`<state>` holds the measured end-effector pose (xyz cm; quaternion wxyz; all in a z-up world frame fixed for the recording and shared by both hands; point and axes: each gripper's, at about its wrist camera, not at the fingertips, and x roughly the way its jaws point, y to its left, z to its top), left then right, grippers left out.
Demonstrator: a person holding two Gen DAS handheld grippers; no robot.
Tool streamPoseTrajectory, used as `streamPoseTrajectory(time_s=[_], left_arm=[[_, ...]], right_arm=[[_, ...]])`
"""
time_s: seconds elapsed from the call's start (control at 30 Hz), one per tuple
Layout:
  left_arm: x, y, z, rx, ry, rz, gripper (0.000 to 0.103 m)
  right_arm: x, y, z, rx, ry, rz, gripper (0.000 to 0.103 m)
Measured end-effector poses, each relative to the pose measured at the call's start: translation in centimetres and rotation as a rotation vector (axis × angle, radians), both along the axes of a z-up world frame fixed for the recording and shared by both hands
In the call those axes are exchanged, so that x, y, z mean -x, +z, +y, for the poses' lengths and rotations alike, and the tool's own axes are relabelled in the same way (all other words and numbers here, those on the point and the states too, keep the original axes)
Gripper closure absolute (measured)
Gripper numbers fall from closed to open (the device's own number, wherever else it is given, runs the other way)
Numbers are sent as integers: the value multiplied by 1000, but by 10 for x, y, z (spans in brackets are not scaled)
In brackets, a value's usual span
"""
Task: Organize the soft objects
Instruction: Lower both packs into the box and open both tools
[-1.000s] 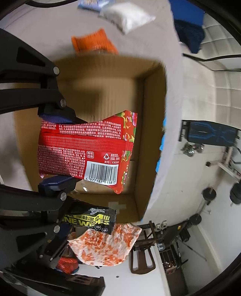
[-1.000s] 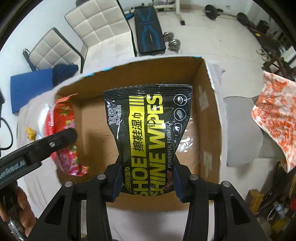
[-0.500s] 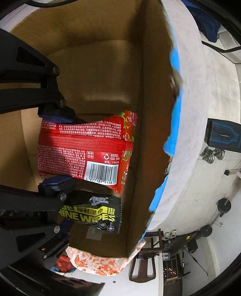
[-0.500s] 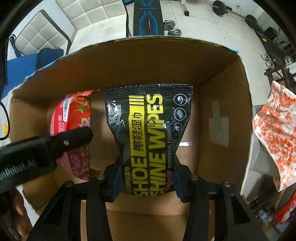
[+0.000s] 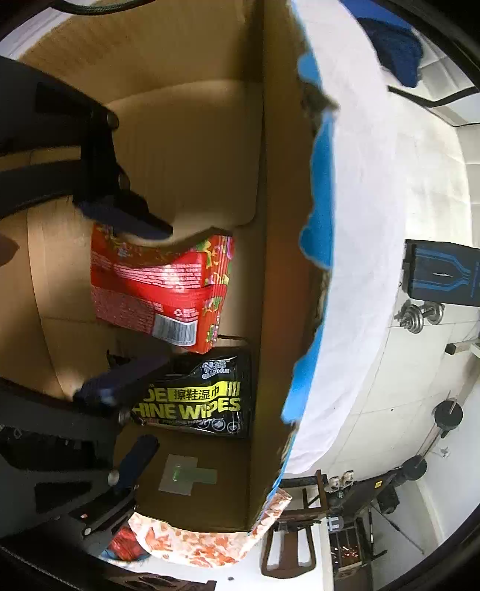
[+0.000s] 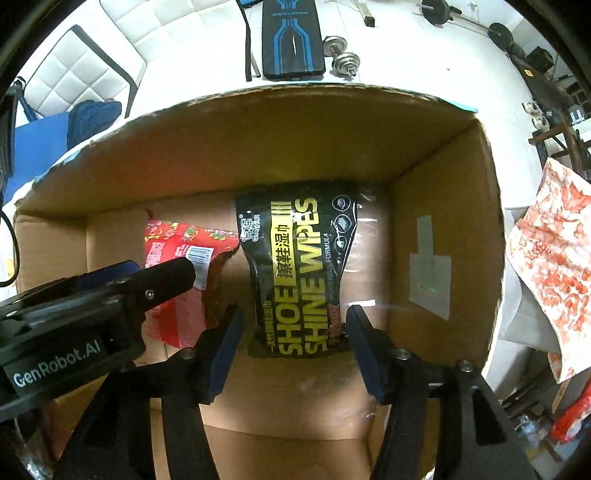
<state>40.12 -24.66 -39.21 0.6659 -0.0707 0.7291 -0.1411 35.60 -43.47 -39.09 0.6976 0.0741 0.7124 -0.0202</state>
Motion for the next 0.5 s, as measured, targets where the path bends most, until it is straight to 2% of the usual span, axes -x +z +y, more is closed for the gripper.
streamPoseTrajectory(time_s=[0.07, 0.1, 0.13, 0.17, 0.2, 0.27, 0.5], left_arm=[[5, 9, 3, -24, -12, -33, 28], [6, 12, 5, -32, -13, -46, 24], [9, 18, 8, -44, -17, -65, 15], [12, 22, 11, -51, -22, -79, 12], [16, 27, 14, -60, -26, -98, 8], [25, 38, 22, -81, -32, -133, 4], [55, 76, 39, -89, -3, -226, 4]], right_arm=[[5, 5, 3, -5, 2, -6, 32], [10, 7, 4, -5, 2, -12, 23], [12, 10, 5, -2, 4, -18, 16], [15, 15, 7, 6, 7, -29, 4], [18, 19, 9, 16, 10, -45, 1], [25, 28, 12, 34, 14, -74, 1], [68, 60, 18, 52, -7, -148, 0]])
